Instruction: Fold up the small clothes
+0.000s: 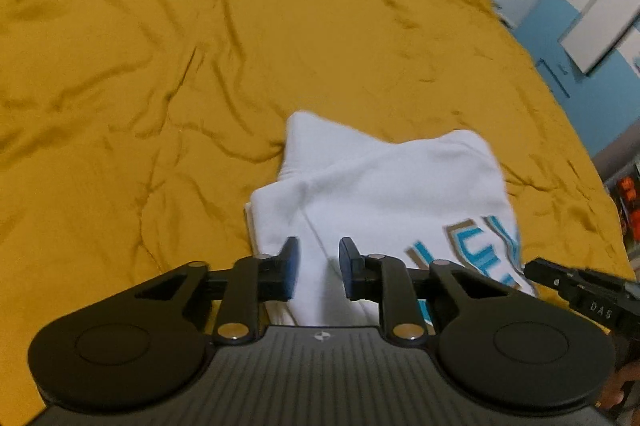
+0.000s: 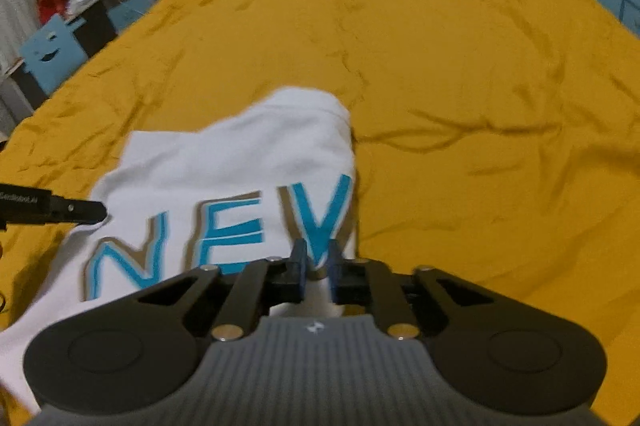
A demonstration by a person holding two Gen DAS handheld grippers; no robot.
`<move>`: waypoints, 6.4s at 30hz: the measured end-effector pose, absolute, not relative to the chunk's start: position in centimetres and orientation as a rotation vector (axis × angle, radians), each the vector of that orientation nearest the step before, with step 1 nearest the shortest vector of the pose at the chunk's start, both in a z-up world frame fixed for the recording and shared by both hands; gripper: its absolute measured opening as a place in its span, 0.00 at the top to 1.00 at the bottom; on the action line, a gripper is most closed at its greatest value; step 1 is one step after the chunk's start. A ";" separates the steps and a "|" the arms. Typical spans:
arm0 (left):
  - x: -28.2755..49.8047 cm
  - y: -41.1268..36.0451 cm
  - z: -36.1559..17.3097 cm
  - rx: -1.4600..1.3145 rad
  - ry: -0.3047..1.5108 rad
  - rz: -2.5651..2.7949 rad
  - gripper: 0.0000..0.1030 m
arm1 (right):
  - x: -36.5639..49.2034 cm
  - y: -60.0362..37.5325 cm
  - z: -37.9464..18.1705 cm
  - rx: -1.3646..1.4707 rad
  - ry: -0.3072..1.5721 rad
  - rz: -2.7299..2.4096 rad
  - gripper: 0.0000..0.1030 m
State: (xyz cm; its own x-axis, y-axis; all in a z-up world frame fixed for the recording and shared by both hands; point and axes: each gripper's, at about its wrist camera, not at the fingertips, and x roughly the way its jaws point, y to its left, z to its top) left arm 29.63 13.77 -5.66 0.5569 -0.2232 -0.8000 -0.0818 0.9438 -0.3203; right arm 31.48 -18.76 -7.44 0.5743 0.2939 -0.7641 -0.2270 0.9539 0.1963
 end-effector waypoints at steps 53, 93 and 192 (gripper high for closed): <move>15.4 7.7 -4.9 -0.088 0.925 -0.172 0.76 | 16.0 -18.9 -6.5 -0.032 0.891 0.334 0.72; 5.9 3.1 6.1 0.056 0.204 0.123 0.00 | 7.2 -17.9 5.5 -0.045 0.358 0.155 0.20; 3.3 1.5 -1.6 0.037 0.639 0.068 0.00 | 3.2 -17.3 -4.0 -0.008 0.715 0.169 0.20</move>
State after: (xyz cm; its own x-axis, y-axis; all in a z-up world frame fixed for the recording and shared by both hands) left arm 3.28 1.51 -1.63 0.8009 0.0748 -0.5942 -0.0520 0.9971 0.0554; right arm 3.21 -17.33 -3.96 0.7421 0.1520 -0.6529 -0.1573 0.9862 0.0509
